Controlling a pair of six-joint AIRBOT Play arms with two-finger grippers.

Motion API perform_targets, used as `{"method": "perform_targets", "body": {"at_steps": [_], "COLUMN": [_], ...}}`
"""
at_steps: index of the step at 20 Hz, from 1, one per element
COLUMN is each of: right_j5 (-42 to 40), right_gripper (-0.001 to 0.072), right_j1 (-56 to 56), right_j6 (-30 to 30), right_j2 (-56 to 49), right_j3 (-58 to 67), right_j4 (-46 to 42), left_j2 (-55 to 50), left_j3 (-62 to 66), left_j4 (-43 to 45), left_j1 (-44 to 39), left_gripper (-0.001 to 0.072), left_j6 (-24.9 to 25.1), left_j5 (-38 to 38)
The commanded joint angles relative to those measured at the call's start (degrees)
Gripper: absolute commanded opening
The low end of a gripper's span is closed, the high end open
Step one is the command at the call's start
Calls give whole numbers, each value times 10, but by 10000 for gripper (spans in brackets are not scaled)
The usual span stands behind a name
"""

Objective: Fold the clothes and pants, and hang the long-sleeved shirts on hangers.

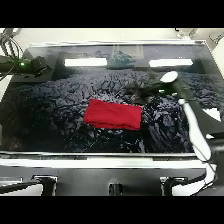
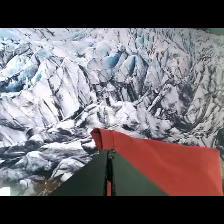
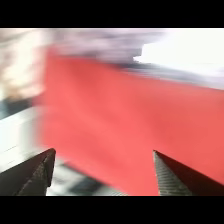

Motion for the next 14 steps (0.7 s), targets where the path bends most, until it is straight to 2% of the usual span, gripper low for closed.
{"method": "perform_targets", "body": {"at_steps": [1,4,7,9,10,11,12,13,14], "right_j5": [104,1,-48,-60,-66,-65,-54,-40,-25], "right_gripper": [700,700,694,615,513,361,111,33,33], "right_j1": [-99,-84,-64,-52,-48,-43,-43,-50,-63], "right_j6": [5,-89,-162,-174,-174,-187,-213,-235,-250], "right_j2": [19,17,-3,-19,-23,-24,-23,-18,-7], "right_j3": [-57,-175,-232,-234,-233,-233,-233,-230,-216], "right_j4": [-114,28,117,143,159,179,206,238,252], "left_j2": [3,3,3,3,3,3,3,3,3], "left_j3": [0,0,0,0,0,0,0,0,0], "left_j4": [1,0,0,-1,-1,-1,-1,-1,-1], "left_j1": [2,0,-5,-10,-13,-14,-16,-16,-17], "left_gripper": [18,18,18,19,18,18,19,19,19], "left_j6": [4,3,2,2,2,2,2,2,2], "left_j5": [-2,-12,-21,-20,-20,-20,-20,-20,-20]}}
